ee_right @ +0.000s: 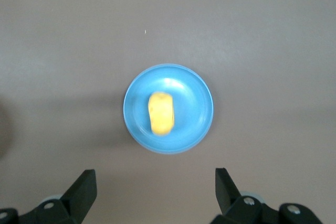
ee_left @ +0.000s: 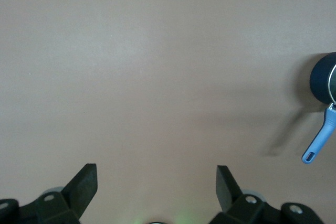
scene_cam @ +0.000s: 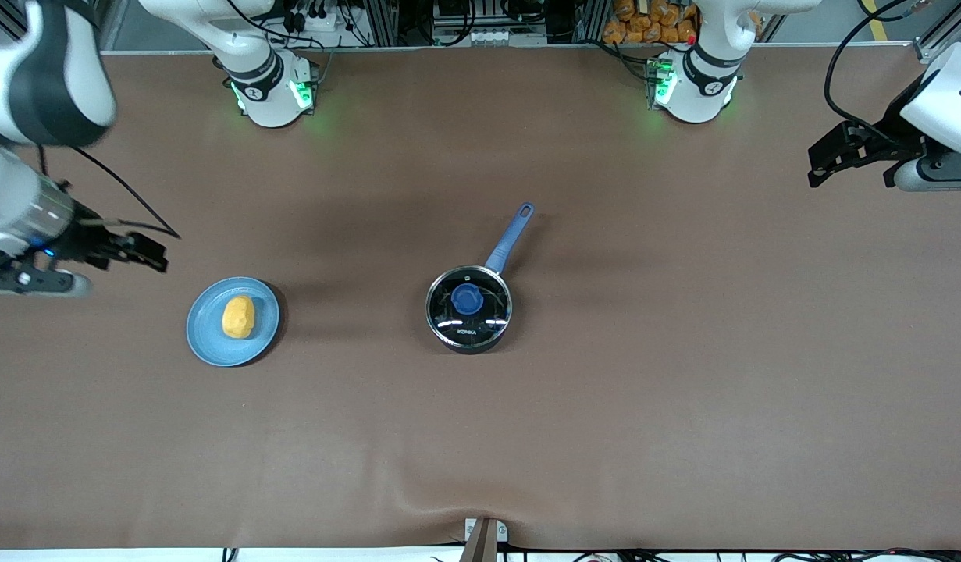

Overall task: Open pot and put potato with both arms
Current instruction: 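Lower the right gripper onto the yellow potato on the blue plate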

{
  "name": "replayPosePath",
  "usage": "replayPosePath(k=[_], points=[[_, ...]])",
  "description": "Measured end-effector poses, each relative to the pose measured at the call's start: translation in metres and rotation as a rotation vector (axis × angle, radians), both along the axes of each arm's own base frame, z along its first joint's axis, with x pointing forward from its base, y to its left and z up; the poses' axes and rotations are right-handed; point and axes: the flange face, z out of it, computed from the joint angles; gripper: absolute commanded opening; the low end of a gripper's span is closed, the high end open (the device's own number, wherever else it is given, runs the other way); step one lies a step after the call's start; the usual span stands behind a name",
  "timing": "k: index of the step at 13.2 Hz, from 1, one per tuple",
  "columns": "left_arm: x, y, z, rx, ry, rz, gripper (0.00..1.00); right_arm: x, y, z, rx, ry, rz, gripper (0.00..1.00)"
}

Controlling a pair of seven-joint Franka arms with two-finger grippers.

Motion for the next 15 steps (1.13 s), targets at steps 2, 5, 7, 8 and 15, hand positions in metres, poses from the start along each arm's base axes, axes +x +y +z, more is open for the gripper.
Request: replayPosePath(k=[2, 5, 7, 8, 15], points=[[0.000, 0.000, 0.000, 0.000, -0.001, 0.000, 1.00, -0.003, 0.002, -0.041, -0.001, -0.025, 0.004, 1.00], [0.000, -0.001, 0.001, -0.001, -0.004, -0.001, 1.00, -0.007, 0.002, -0.094, -0.004, -0.031, 0.004, 1.00], [0.001, -0.001, 0.000, -0.001, -0.004, -0.002, 1.00, -0.010, 0.002, -0.136, -0.007, -0.060, 0.004, 1.00], [0.001, -0.001, 0.000, -0.001, -0.004, -0.002, 1.00, -0.013, 0.002, -0.159, -0.008, -0.074, 0.005, 1.00], [0.001, -0.001, 0.001, -0.001, -0.006, -0.002, 1.00, -0.023, 0.003, -0.264, -0.017, -0.086, 0.010, 1.00]])
